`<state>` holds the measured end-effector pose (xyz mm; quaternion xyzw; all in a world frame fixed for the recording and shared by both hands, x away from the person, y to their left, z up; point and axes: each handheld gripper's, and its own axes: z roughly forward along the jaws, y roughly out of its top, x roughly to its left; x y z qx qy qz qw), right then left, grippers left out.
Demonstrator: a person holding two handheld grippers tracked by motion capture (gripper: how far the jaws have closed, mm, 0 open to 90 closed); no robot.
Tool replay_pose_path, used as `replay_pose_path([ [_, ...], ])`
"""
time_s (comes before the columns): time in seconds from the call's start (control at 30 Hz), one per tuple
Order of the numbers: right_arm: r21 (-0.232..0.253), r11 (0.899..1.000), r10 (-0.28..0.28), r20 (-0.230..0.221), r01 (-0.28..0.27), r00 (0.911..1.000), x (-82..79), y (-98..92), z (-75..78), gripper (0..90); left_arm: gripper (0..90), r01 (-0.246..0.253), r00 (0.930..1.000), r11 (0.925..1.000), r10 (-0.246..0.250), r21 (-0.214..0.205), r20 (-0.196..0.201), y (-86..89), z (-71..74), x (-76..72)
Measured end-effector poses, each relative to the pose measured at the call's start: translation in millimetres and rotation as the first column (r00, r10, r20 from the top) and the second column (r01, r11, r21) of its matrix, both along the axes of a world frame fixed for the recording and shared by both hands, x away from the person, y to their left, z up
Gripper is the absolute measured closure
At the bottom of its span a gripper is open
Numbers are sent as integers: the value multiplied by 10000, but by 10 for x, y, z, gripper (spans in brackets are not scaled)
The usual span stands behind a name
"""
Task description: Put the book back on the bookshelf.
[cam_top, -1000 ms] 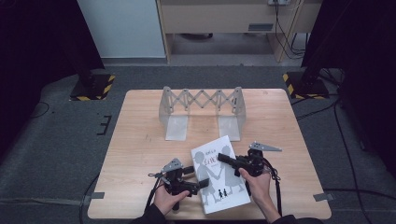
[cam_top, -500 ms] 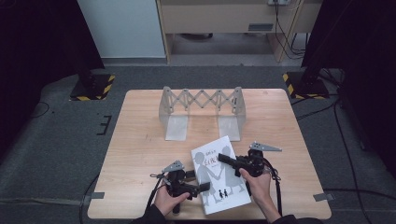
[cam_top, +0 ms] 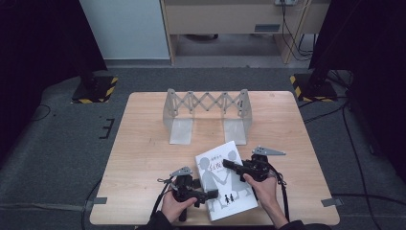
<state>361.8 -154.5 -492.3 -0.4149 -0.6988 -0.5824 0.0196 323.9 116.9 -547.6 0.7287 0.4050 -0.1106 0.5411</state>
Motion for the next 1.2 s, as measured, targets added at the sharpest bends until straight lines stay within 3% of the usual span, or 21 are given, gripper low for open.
replay_pose_path([
  [0.1,-845,9964,-5,486,46,9988,-23,27,-24,584,0,-74,10000,9999,74,71,19,-8,3,-8],
  [0.3,-1519,9876,-253,920,391,9954,-53,1,-70,437,4,-253,9997,9997,253,-44,-71,-12,-5,-17],
  [0.67,-1989,9786,-434,522,529,9977,-94,-164,-200,348,26,-333,9993,9983,325,486,179,-65,18,-40],
  [0.83,-2413,9689,-469,411,555,9981,-110,-202,-232,327,30,-373,9990,9971,356,662,271,-83,26,-50],
  [0.93,-2126,9751,-597,202,627,9980,-108,-221,-282,329,30,-475,9987,9972,462,585,228,-85,23,-55],
  [1.2,-2195,9744,-524,-94,490,9986,-97,-250,-294,317,31,-602,9980,9968,591,535,203,-91,21,-61],
])
